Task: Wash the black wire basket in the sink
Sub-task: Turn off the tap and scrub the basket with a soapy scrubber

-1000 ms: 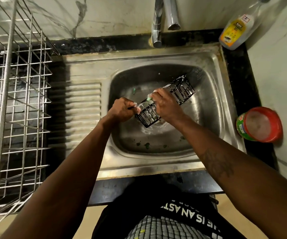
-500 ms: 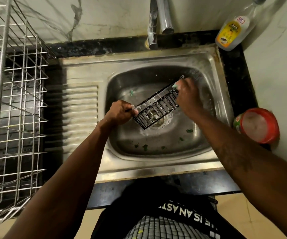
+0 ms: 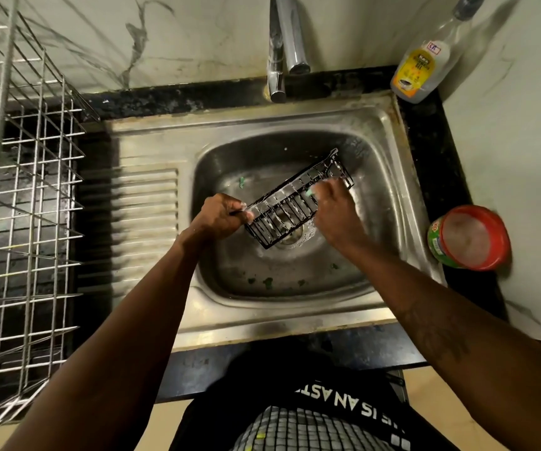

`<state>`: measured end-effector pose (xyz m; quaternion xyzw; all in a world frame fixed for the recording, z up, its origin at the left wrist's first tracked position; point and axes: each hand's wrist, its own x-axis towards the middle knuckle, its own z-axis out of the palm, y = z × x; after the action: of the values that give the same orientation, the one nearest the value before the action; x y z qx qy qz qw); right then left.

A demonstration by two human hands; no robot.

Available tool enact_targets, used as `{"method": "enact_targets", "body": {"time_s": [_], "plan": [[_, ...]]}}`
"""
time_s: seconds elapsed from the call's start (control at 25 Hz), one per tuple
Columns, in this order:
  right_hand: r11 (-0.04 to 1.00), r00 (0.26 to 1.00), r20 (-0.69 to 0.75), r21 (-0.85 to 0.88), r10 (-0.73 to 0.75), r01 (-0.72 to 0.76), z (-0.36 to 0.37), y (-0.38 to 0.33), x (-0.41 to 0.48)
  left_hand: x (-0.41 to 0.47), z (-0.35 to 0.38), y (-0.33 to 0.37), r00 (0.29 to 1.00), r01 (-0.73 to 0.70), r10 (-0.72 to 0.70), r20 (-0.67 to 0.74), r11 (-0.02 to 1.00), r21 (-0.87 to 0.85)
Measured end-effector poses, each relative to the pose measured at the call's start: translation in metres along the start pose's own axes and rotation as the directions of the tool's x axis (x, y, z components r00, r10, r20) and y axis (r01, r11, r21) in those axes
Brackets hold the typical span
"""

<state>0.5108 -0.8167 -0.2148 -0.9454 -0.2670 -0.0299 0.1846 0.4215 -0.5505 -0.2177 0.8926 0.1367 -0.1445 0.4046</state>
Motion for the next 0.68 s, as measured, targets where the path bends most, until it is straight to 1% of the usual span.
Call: {"method": "enact_targets", "body": {"time_s": [0.04,0.08,0.12,0.16,0.2,0.24,0.28,0.32,0.4,0.44,0.48,0.52,0.56,0.6,0.64,0.68], "plan": [[0.994,0.994,0.027,-0.038,-0.106,0.107,0.007,-0.002,-0.007,0.001,0.0,0.001,1.0,0.0,0.0,0.01,1.0,0.002],[0.989,0.99,0.021,-0.048,-0.141,0.142,0.012,-0.003,-0.007,0.002,0.0,0.002,1.0,0.007,-0.007,0.015,1.0,0.003],[0.996,0.996,0.007,-0.034,-0.087,0.087,0.014,-0.002,-0.002,0.001,-0.001,0.003,1.0,0.02,-0.02,0.017,1.0,0.004],[0.998,0.999,-0.022,0.029,0.048,-0.047,0.012,-0.003,0.006,0.001,-0.002,0.004,1.0,0.024,-0.024,0.017,1.0,0.01],[0.965,0.97,-0.05,0.128,0.238,-0.231,0.007,-0.003,0.018,0.002,-0.003,0.004,0.999,0.026,-0.026,0.019,1.0,0.013],[0.914,0.924,-0.084,0.202,0.373,-0.351,0.002,-0.003,0.03,0.002,-0.003,0.004,0.999,0.028,-0.028,0.026,1.0,0.013],[0.89,0.905,-0.087,0.241,0.416,-0.386,-0.001,-0.003,0.041,0.002,-0.003,0.005,0.999,0.028,-0.028,0.033,1.0,0.014],[0.915,0.928,-0.077,0.217,0.364,-0.341,-0.001,-0.007,0.048,0.002,-0.004,0.006,0.999,0.017,-0.018,0.04,1.0,0.023],[0.987,0.994,-0.033,0.127,0.107,-0.102,0.005,-0.028,0.052,0.002,-0.006,0.007,0.999,0.004,-0.005,0.051,1.0,0.031],[0.994,0.999,0.024,0.105,-0.032,0.029,0.011,-0.044,0.047,0.003,-0.007,0.007,0.998,0.013,-0.015,0.056,0.999,0.034],[0.983,0.982,0.094,0.104,-0.163,0.153,0.016,-0.06,0.037,0.002,-0.009,0.008,0.998,0.025,-0.027,0.063,0.999,0.035],[0.963,0.953,0.151,0.112,-0.261,0.246,0.021,-0.072,0.026,0.002,-0.008,0.009,0.997,0.033,-0.035,0.062,0.999,0.042],[0.945,0.931,0.175,0.12,-0.32,0.303,0.023,-0.076,0.021,0.001,-0.007,0.01,0.998,0.029,-0.032,0.052,0.998,0.053],[0.947,0.933,0.172,0.117,-0.315,0.299,0.02,-0.07,0.023,0.001,-0.007,0.011,0.999,0.026,-0.029,0.041,0.997,0.067],[0.967,0.958,0.143,0.093,-0.247,0.236,0.016,-0.059,0.03,-0.001,-0.007,0.012,0.999,0.024,-0.027,0.034,0.997,0.075],[0.99,0.988,0.097,0.075,-0.122,0.115,0.011,-0.042,0.04,-0.001,-0.007,0.013,0.999,0.026,-0.029,0.035,0.997,0.073]]}}
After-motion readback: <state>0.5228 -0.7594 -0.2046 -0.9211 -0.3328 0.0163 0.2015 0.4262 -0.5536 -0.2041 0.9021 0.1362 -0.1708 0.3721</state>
